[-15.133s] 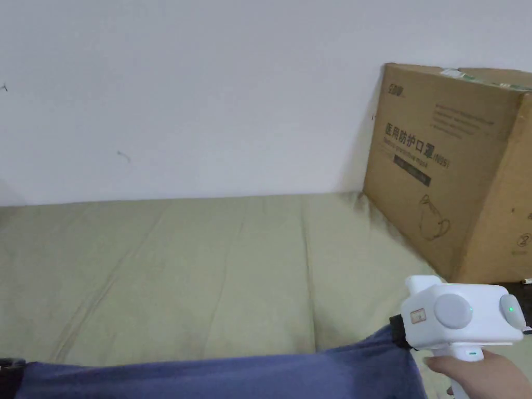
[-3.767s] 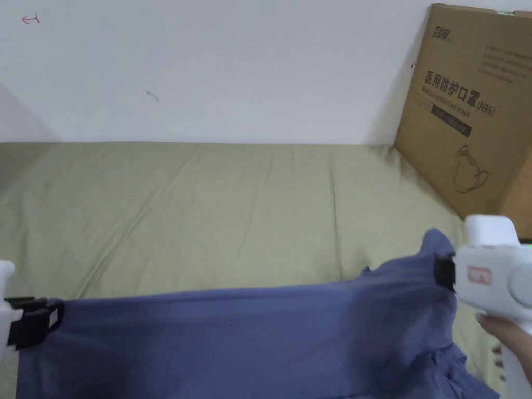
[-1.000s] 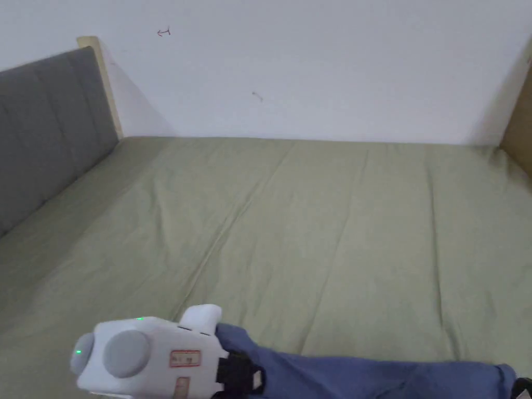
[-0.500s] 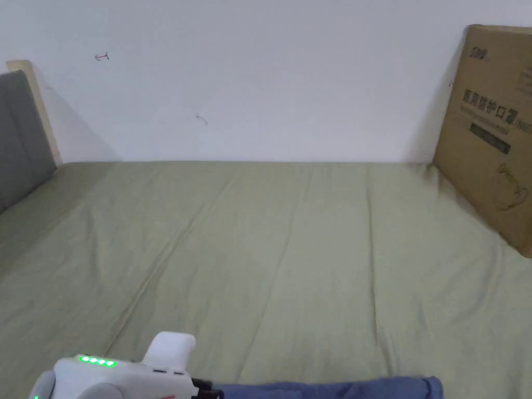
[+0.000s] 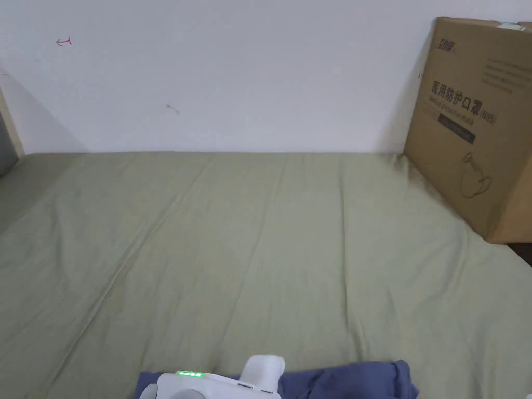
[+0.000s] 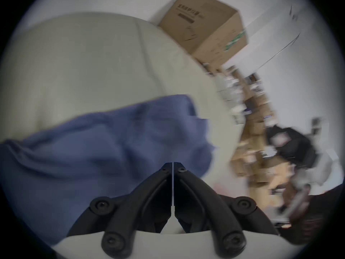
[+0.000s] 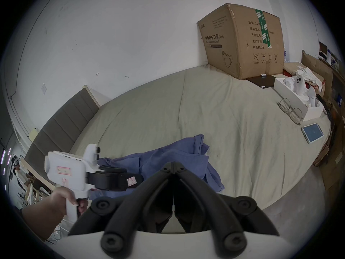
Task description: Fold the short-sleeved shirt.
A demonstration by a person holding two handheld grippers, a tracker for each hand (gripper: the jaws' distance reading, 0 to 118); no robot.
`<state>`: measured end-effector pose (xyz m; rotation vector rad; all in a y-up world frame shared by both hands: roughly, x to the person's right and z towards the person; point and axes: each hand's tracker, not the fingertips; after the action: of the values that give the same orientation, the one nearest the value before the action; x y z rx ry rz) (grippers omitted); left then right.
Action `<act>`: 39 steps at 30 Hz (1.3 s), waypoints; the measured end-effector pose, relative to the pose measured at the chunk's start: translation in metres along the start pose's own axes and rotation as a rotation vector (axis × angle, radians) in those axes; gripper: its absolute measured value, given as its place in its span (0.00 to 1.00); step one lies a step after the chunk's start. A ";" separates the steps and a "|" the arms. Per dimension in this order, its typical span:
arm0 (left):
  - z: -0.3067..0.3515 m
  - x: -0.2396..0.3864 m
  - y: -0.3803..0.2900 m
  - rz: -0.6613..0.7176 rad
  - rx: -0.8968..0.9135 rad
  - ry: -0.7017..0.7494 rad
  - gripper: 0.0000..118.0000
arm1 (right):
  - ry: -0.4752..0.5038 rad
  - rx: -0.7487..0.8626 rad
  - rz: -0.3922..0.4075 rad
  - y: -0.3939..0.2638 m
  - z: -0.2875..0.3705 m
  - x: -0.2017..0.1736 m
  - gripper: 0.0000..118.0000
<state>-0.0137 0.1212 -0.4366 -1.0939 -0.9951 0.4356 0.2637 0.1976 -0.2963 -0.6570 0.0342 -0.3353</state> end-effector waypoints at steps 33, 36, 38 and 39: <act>0.114 -0.215 -0.066 0.569 0.285 -0.246 0.12 | 0.007 -0.055 0.080 0.006 -0.010 -0.035 0.00; 0.139 -0.178 -0.054 0.372 0.222 -0.026 0.13 | 0.012 -0.069 0.070 0.009 -0.009 -0.030 0.00; 0.167 -0.158 -0.053 0.330 0.201 0.036 0.13 | 0.031 -0.062 0.056 0.011 -0.006 -0.026 0.00; 0.181 -0.140 -0.049 0.331 0.182 0.142 0.13 | 0.047 -0.052 0.046 0.012 -0.005 -0.024 0.00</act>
<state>-0.2461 0.0945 -0.4371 -1.1103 -0.6368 0.6924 0.2438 0.2108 -0.3093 -0.6984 0.1031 -0.3058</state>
